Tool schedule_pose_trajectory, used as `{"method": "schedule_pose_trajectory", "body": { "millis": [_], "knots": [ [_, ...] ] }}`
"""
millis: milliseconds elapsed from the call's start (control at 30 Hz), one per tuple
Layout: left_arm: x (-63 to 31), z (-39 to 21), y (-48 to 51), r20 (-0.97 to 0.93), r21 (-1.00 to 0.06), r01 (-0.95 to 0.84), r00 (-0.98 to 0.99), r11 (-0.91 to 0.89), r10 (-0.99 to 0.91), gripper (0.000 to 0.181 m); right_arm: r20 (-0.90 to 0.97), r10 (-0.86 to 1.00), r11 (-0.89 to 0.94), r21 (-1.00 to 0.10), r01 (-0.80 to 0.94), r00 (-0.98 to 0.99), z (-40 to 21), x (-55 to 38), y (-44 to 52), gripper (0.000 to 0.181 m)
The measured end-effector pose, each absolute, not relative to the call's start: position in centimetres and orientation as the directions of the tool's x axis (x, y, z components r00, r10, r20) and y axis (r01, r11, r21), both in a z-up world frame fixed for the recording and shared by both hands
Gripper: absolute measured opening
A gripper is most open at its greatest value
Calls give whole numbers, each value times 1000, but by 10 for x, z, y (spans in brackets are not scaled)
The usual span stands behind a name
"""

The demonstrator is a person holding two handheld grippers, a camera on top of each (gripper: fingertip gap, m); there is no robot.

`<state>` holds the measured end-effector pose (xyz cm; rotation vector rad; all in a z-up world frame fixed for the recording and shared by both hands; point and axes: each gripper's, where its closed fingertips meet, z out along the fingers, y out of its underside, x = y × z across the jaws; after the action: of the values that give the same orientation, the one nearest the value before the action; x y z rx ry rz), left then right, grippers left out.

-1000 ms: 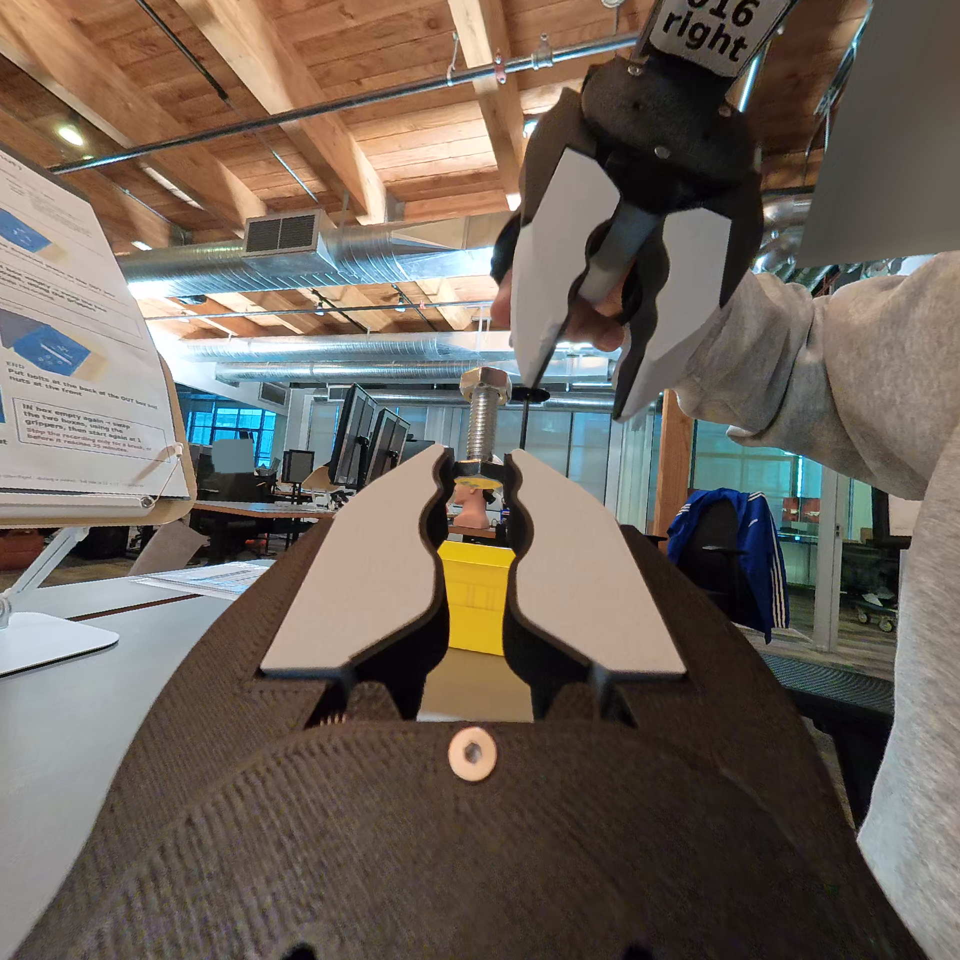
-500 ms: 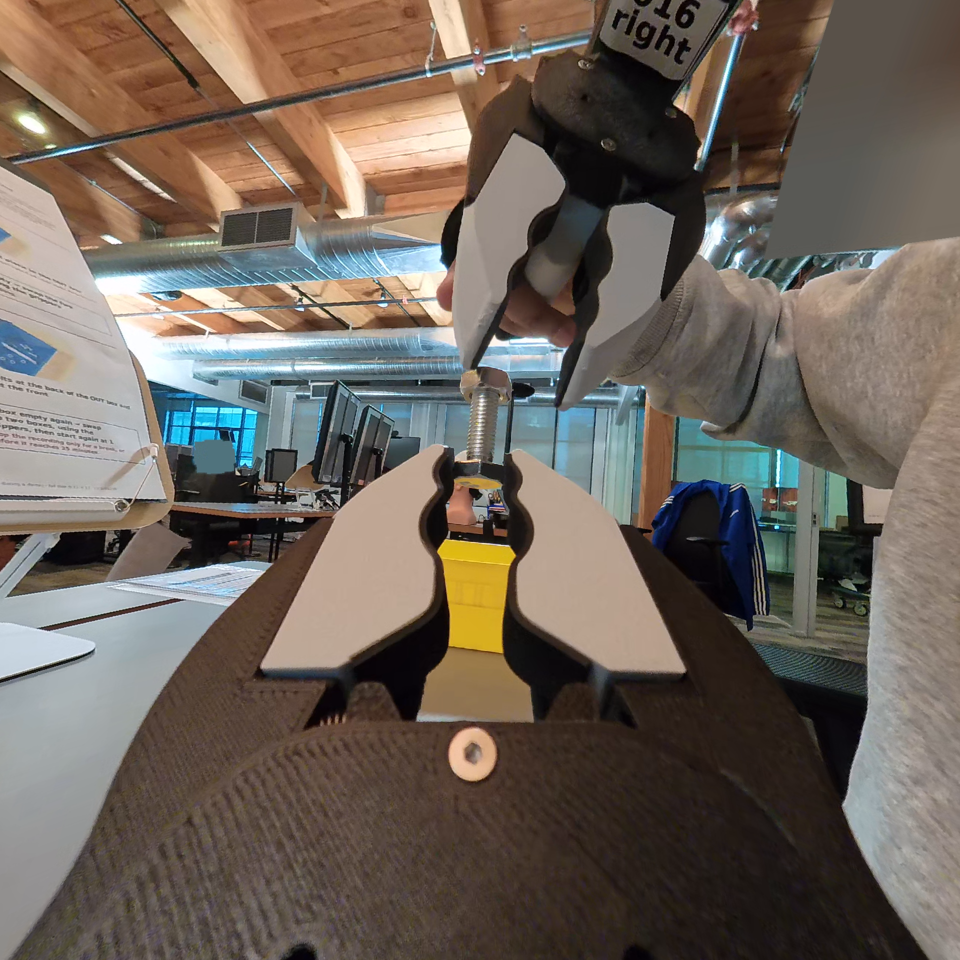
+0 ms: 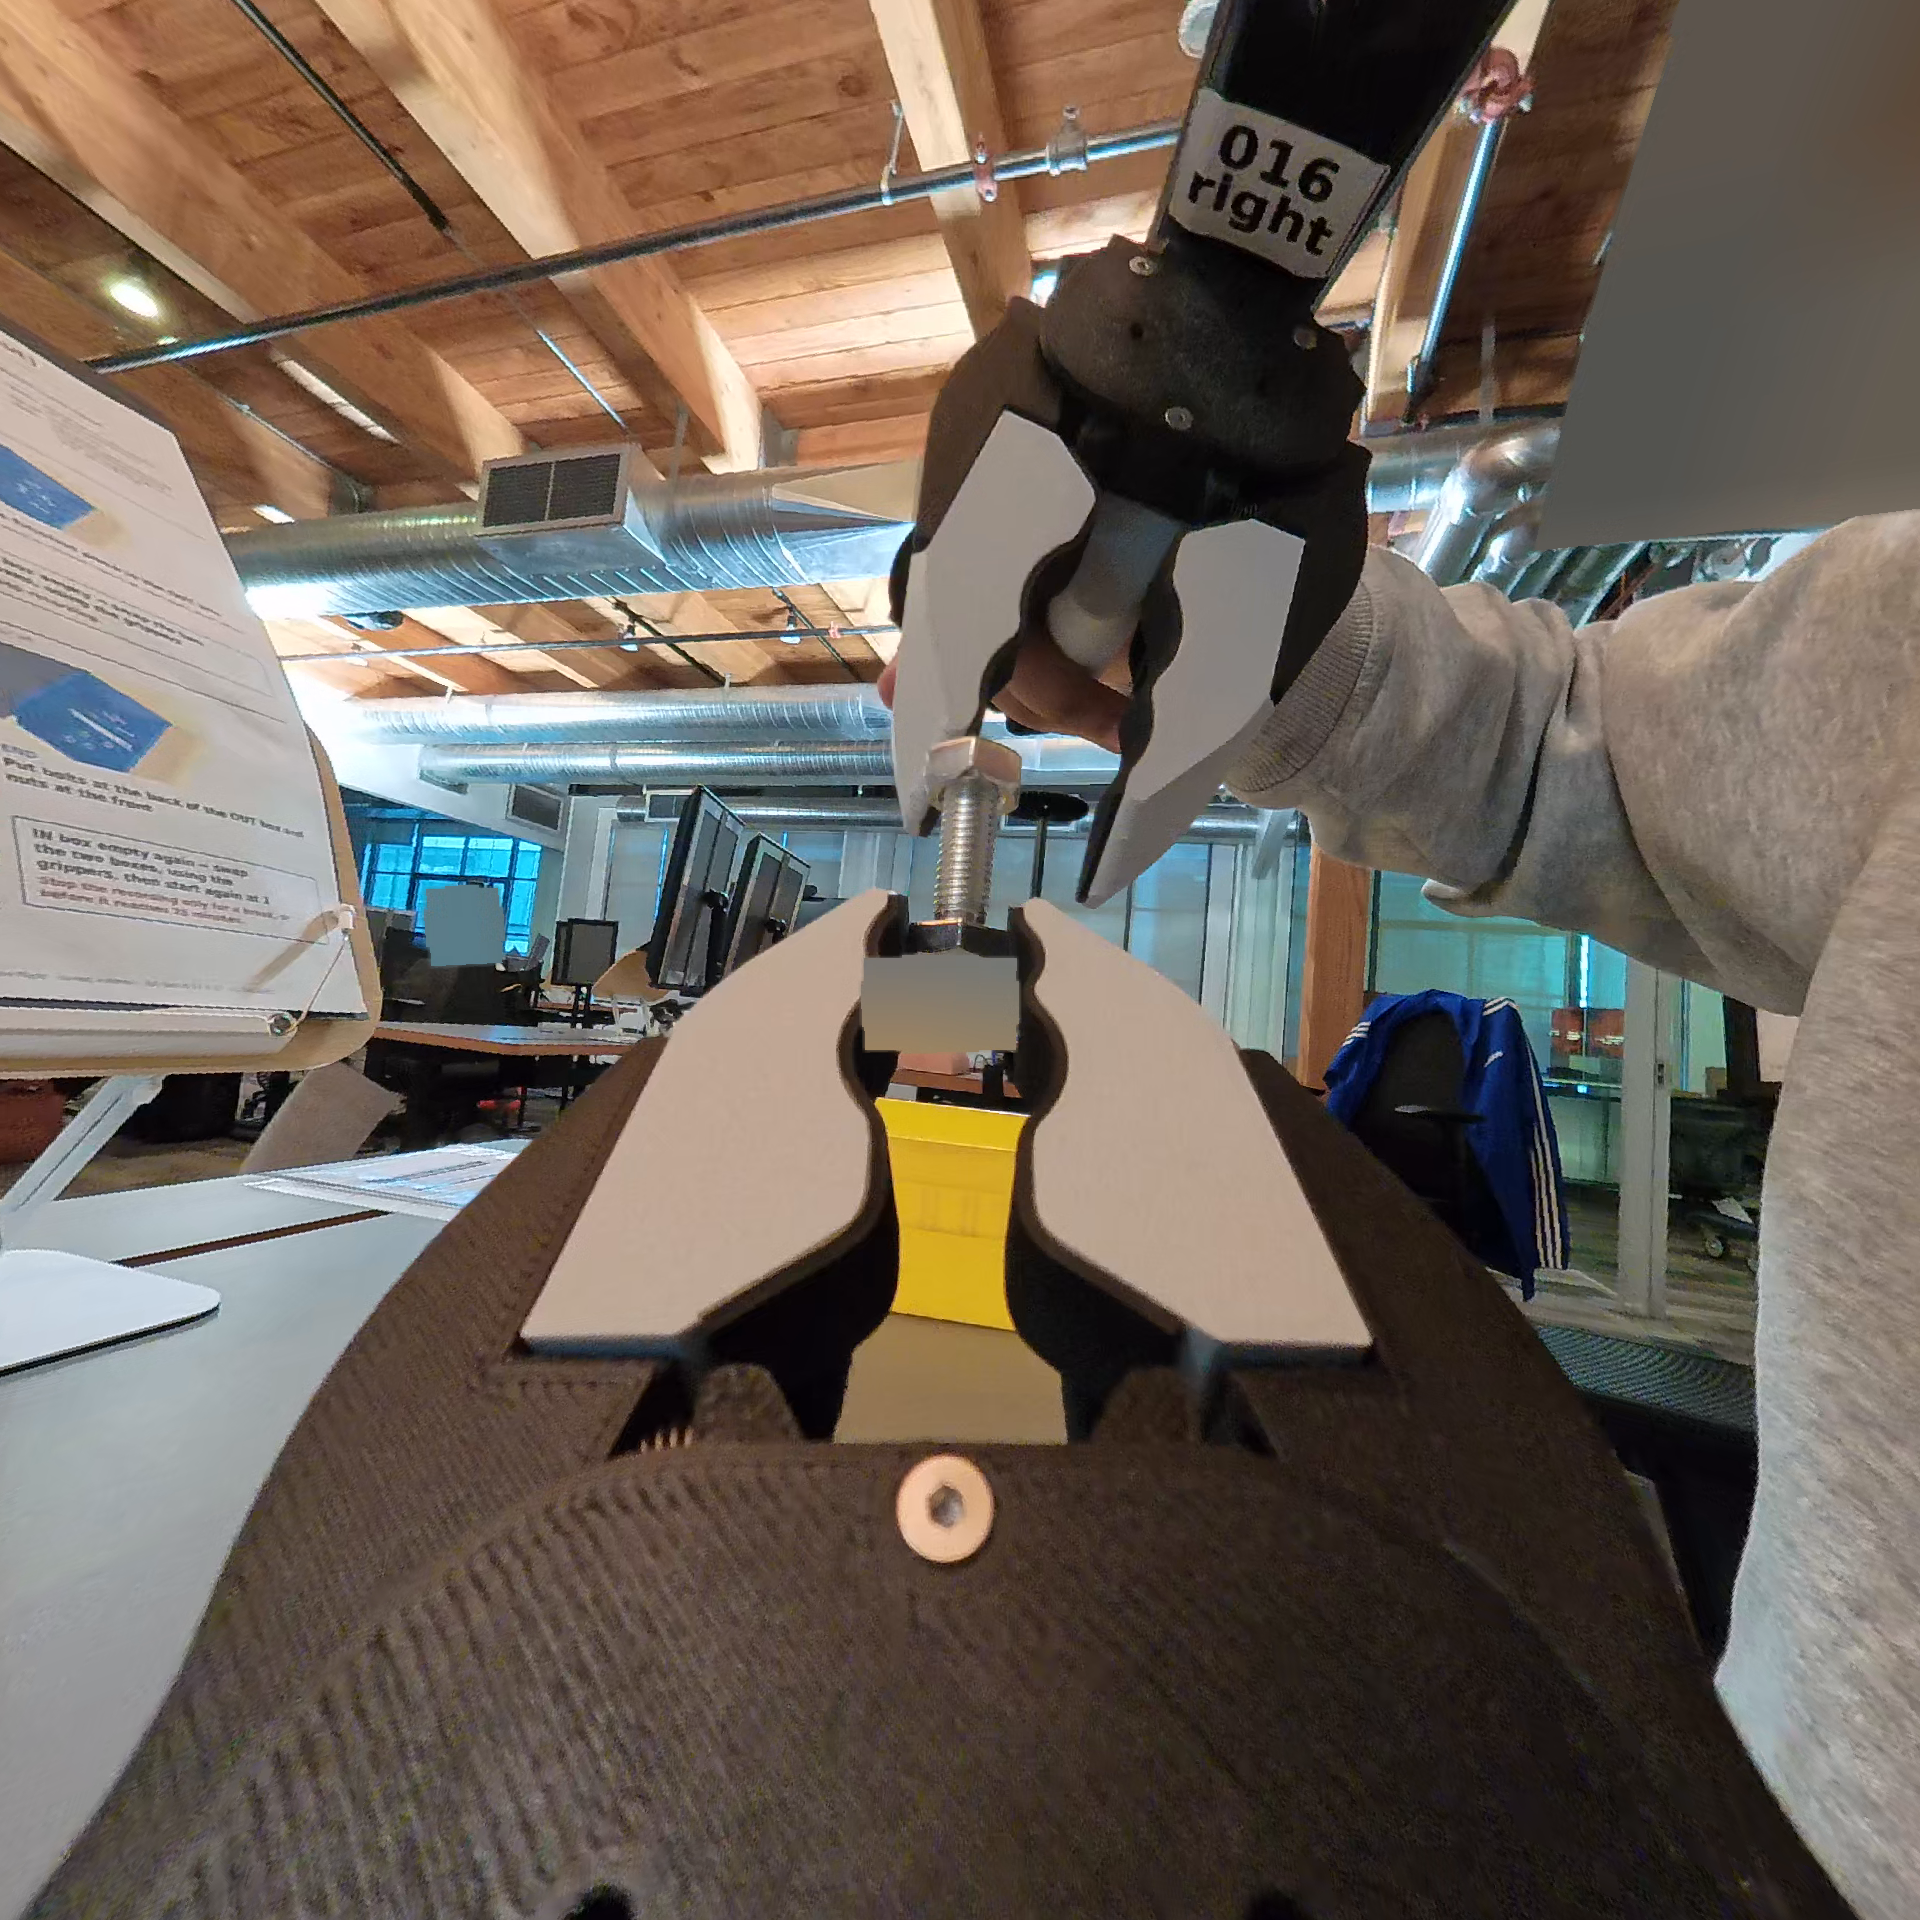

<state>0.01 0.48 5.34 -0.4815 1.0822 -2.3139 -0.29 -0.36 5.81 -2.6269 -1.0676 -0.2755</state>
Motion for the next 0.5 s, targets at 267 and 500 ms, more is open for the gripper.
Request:
{"method": "schedule_pose_trajectory", "body": {
  "millis": [267, 500],
  "knots": [
    [3, 52, 5, 97, -792, 315, -780, -523, -618, 19, 255, 678, -668, -176, 723, 689, 52, -17, -11, 28],
    [5, 49, 0, 81, -810, 314, -776, -495, -626, 19, 265, 685, -641, -223, 735, 678, 57, -29, -2, 29]
  ]
}}
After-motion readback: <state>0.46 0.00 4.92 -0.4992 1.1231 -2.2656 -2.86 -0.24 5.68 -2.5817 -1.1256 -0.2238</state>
